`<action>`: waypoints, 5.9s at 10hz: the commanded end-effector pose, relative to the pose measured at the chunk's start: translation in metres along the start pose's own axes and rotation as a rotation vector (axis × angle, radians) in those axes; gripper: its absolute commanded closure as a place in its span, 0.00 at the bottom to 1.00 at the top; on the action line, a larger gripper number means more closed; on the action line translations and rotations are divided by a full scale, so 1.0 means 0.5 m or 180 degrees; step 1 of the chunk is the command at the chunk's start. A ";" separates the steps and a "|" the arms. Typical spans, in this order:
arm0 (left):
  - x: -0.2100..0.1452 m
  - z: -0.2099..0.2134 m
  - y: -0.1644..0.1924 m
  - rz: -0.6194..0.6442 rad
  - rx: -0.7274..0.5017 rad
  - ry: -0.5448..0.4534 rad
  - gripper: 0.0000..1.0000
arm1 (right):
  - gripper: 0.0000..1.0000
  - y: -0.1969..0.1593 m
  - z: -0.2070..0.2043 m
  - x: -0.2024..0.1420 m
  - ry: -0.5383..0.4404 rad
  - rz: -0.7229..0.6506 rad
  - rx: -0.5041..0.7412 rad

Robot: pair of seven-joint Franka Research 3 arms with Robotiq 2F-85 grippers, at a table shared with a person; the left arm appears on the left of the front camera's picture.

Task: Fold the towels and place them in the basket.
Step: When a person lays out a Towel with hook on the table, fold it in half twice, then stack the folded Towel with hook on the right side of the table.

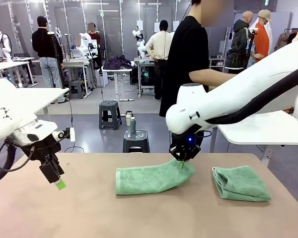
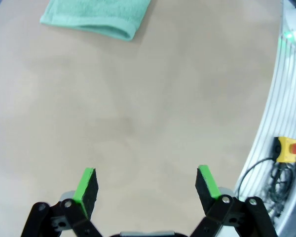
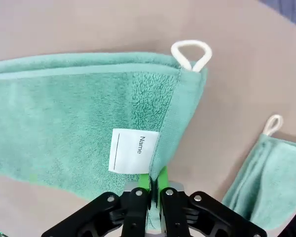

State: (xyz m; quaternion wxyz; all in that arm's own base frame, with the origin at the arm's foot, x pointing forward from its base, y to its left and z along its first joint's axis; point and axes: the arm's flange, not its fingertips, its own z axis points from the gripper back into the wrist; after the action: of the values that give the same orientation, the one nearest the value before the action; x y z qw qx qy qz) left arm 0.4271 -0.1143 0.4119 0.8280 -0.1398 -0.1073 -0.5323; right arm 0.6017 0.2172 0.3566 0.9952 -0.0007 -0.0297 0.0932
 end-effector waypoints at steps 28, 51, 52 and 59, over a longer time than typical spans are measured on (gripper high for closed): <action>0.005 0.003 0.007 -0.0007 0.0000 0.0035 0.00 | 0.00 0.399 0.030 0.049 0.0126 0.0761 0.0071; 0.005 0.003 0.007 -0.0007 0.0000 0.0035 0.00 | 0.00 0.141 0.045 -0.164 -0.0402 0.0472 0.1357; 0.005 0.003 0.007 -0.0007 0.0000 0.0035 0.00 | 0.00 0.111 0.022 -0.158 -0.0395 0.0450 0.1549; 0.005 0.003 0.007 -0.0007 0.0000 0.0035 0.00 | 0.00 0.014 -0.142 -0.084 -0.0381 0.0018 0.2342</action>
State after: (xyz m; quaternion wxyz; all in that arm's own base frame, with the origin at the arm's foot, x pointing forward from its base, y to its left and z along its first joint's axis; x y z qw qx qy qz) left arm 0.4277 -0.1146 0.4117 0.8277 -0.1403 -0.1070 -0.5327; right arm 0.5552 0.2158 0.2911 0.9344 0.3383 -0.0401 0.1038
